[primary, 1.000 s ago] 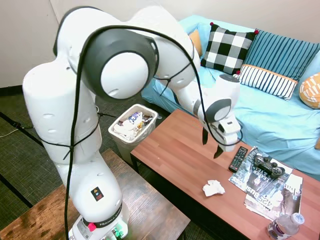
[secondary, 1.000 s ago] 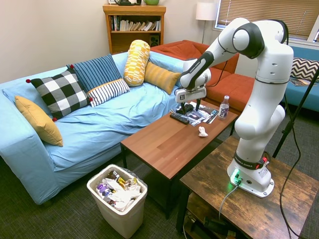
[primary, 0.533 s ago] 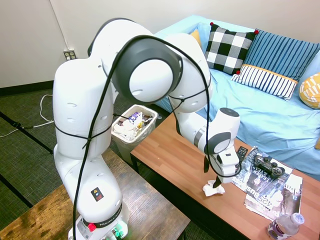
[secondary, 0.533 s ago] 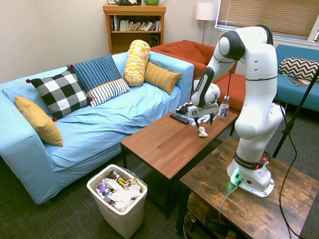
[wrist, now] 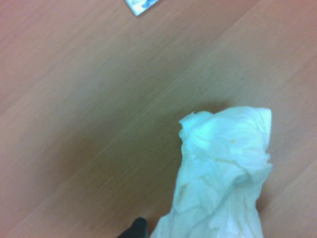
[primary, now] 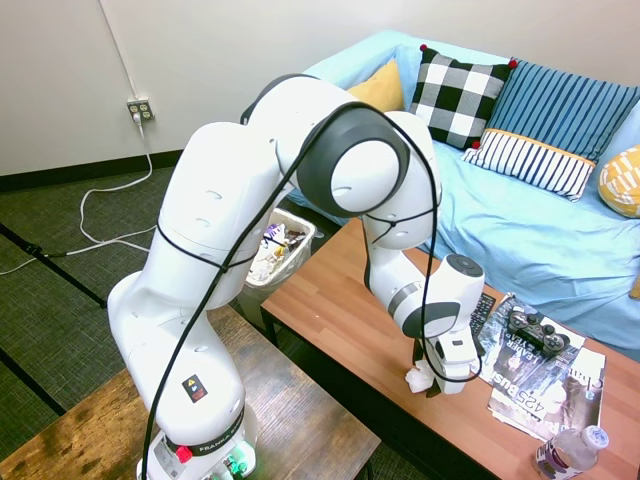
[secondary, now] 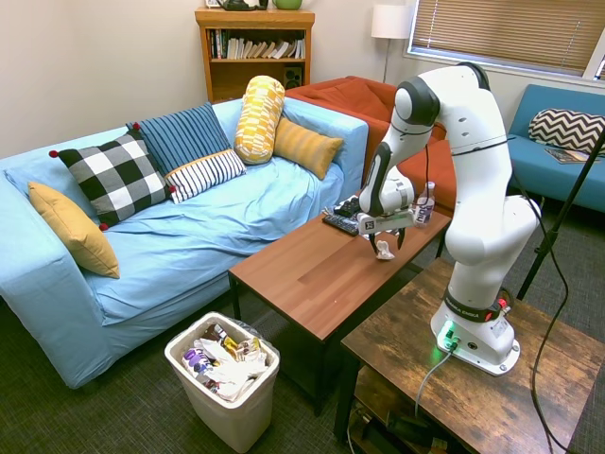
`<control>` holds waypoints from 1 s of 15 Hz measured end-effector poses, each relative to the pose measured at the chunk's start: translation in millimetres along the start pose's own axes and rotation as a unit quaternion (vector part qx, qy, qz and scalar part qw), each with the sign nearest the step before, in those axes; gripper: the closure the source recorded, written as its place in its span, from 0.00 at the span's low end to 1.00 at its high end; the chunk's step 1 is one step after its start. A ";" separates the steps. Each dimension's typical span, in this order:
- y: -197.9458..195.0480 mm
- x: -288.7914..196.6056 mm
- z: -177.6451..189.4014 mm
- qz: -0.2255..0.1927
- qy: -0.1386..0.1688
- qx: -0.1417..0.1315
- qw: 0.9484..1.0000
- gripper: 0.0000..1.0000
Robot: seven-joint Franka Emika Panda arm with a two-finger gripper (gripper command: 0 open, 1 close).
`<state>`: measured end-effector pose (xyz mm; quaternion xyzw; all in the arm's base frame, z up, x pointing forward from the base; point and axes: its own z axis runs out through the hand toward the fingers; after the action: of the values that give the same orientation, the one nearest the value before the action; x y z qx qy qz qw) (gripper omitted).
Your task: Throw the tissue in the trash bin
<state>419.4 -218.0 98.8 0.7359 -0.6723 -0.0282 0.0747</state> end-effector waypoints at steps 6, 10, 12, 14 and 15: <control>-10.4 6.6 -1.3 0.011 -0.008 0.017 1.000 1.00; -16.7 5.2 7.3 0.014 -0.014 0.018 1.000 1.00; -20.5 5.8 8.9 0.014 -0.016 0.020 1.000 1.00; -23.3 7.9 6.7 0.013 -0.015 0.025 0.999 1.00; -24.4 8.0 5.4 0.013 -0.015 0.026 0.999 1.00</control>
<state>443.4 -224.3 90.4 0.7287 -0.6830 -0.0204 0.0457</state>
